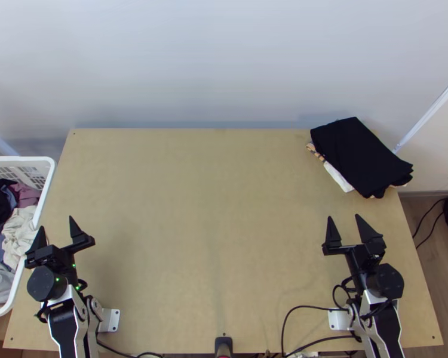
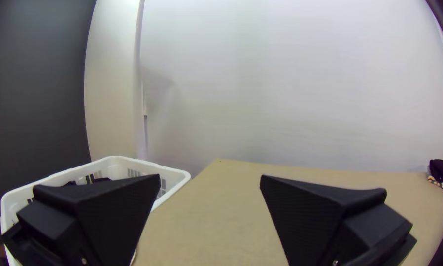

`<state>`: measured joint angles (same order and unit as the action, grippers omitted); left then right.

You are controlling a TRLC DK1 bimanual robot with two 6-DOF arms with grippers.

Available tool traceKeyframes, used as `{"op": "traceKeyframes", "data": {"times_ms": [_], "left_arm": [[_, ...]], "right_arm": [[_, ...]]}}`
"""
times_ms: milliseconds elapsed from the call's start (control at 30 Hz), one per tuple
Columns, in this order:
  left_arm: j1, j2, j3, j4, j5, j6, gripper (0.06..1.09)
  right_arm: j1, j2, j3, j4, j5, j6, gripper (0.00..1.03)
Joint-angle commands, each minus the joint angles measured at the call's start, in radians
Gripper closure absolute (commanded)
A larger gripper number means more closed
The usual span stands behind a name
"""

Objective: Fold the t-shirt

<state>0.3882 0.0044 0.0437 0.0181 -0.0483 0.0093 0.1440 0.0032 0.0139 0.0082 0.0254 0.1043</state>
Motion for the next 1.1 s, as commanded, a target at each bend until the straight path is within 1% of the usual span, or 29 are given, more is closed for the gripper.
{"op": "traceKeyframes", "data": {"times_ms": [0, 200, 267, 300, 367, 433, 567, 600, 700, 800, 900, 1000, 1067], "left_arm": [[0.006, -0.004, -0.041, -0.017, 0.001, 0.017, 0.10], [0.006, -0.004, -0.041, -0.017, 0.001, 0.014, 0.10], [0.006, -0.004, -0.041, -0.021, 0.024, 0.011, 0.10], [0.006, -0.004, -0.041, -0.024, 0.024, 0.017, 0.10], [0.051, -0.004, -0.041, -0.023, 0.024, 0.093, 0.10], [0.095, -0.004, -0.041, -0.017, 0.024, 0.067, 0.10], [0.132, -0.004, -0.004, -0.032, 0.021, 0.086, 0.10], [0.152, -0.004, 0.025, -0.064, 0.022, 0.086, 0.10], [0.158, 0.000, 0.137, -0.222, 0.024, 0.078, 0.10], [0.152, 0.060, 0.266, -0.342, 0.025, 0.026, 0.10], [0.152, 0.207, 0.417, -0.441, 0.024, -0.046, 0.10], [0.164, 0.362, 0.558, -0.538, 0.024, -0.086, 0.10], [0.193, 0.456, 0.640, -0.587, 0.024, -0.091, 0.10]], "right_arm": [[0.006, -0.005, -0.005, -0.024, 0.001, 0.008, 0.03], [0.006, -0.005, -0.005, -0.024, 0.001, 0.006, 0.03], [0.006, -0.005, -0.005, -0.024, 0.001, 0.008, 0.03], [0.006, -0.005, -0.005, -0.024, 0.001, 0.008, 0.03], [0.006, -0.005, -0.005, -0.024, 0.001, 0.008, 0.03], [0.006, -0.005, -0.005, -0.024, 0.001, 0.008, 0.03], [0.006, -0.005, -0.005, -0.024, 0.001, 0.008, 0.03], [0.006, -0.005, -0.005, -0.024, 0.001, 0.008, 0.03], [0.006, -0.005, -0.005, -0.024, 0.001, 0.008, 0.03], [0.006, -0.005, -0.005, -0.024, 0.001, 0.006, 0.03], [0.006, -0.005, -0.005, -0.024, 0.001, 0.008, 0.03], [0.006, -0.005, -0.005, -0.024, 0.001, 0.008, 0.03], [0.006, -0.005, -0.005, -0.024, 0.001, 0.006, 0.03]]}}
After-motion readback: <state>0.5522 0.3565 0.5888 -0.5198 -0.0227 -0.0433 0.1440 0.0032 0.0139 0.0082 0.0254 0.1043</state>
